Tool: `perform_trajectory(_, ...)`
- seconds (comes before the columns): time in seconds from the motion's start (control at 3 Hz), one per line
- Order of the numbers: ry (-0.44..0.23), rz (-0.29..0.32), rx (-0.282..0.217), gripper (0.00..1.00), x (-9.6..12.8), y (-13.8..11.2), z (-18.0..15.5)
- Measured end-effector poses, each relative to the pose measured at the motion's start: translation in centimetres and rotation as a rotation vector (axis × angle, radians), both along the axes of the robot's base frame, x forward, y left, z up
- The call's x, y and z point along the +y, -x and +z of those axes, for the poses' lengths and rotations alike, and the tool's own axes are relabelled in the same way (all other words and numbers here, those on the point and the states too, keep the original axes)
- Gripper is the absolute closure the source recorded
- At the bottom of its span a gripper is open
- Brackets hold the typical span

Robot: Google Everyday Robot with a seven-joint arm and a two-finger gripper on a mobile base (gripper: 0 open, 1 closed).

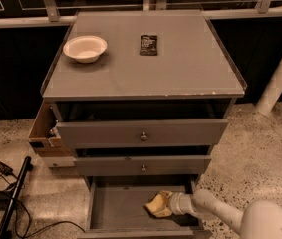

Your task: Pick sponge from bottom drawer and place on counter

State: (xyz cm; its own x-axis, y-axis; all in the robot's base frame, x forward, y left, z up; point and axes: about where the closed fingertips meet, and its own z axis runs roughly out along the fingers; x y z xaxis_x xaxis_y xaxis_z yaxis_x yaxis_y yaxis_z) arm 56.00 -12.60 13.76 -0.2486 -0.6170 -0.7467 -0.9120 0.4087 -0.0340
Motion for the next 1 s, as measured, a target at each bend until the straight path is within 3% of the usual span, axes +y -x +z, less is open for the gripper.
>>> perform_trajectory(0.67, -0.028, 0.126, 0.009, 1.00, -1.5, 3.1, 7.4)
perform_trajectory(1.0, -0.004, 0.169, -0.040, 1.00, -3.0, 2.9, 18.3)
